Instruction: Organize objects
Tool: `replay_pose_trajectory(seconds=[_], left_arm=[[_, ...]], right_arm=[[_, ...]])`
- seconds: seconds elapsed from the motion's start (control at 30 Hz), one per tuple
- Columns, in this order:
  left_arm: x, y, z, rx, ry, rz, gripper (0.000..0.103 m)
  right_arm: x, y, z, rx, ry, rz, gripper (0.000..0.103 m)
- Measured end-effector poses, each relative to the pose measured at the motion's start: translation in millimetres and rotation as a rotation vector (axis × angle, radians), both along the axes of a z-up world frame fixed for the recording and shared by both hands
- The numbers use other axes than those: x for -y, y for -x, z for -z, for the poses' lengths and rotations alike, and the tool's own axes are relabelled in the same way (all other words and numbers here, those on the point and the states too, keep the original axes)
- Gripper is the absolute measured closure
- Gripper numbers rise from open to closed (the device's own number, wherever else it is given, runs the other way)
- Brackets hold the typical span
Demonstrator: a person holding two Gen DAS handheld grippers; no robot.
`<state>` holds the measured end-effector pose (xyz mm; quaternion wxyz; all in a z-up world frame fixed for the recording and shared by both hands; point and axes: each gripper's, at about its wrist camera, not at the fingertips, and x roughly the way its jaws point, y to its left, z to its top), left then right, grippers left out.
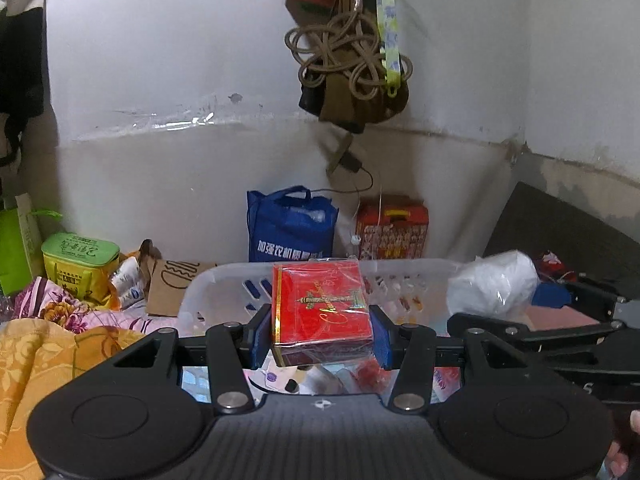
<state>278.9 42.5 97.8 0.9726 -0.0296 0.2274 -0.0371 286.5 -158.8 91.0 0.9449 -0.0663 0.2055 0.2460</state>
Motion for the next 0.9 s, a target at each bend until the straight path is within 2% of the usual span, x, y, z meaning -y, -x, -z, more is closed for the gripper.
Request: replay_pose_trajectory(seconds=[0.3, 0.37, 0.4, 0.43, 0.5, 0.53, 0.73, 0.9], left_arm=[[4.7, -12.4, 5.8, -0.016, -0.037, -0.025, 0.05], [4.0, -14.2, 8.4, -0.017, -0.042, -0.031, 0.05], [2.6, -14.0, 9.0, -0.011, -0.039, -0.04, 0.047], [1.7, -14.4, 9.0, -0.002, -0.04, -0.043, 0.042], [-1.4, -12.4, 8.1, 0.024, -0.035, -0.046, 0.004], [-3.0, -11.6, 7.4, 0.04, -0.029, -0.048, 0.001], [-9.0, 8.3, -1.8, 0.122, -0.004, -0.067, 0.0], [0.3, 31.0, -8.1, 0.165, -0.057, -0.065, 0.0]], right_arm=[[5.5, -9.5, 1.9, -0.018, -0.014, -0.001, 0.028], [6.5, -8.6, 2.0, -0.017, -0.018, -0.006, 0.024], [6.1, -9.7, 1.5, -0.015, -0.016, -0.01, 0.017], [5.6, -9.6, 0.7, -0.01, -0.012, -0.008, 0.003], [9.1, -5.1, -1.9, 0.044, -0.038, 0.017, 0.0], [11.6, -3.6, -4.0, 0.057, -0.054, 0.015, 0.0], [32.2, 7.5, -12.5, 0.06, -0.163, -0.014, 0.0], [46.6, 25.8, -16.9, 0.001, -0.188, 0.026, 0.0]])
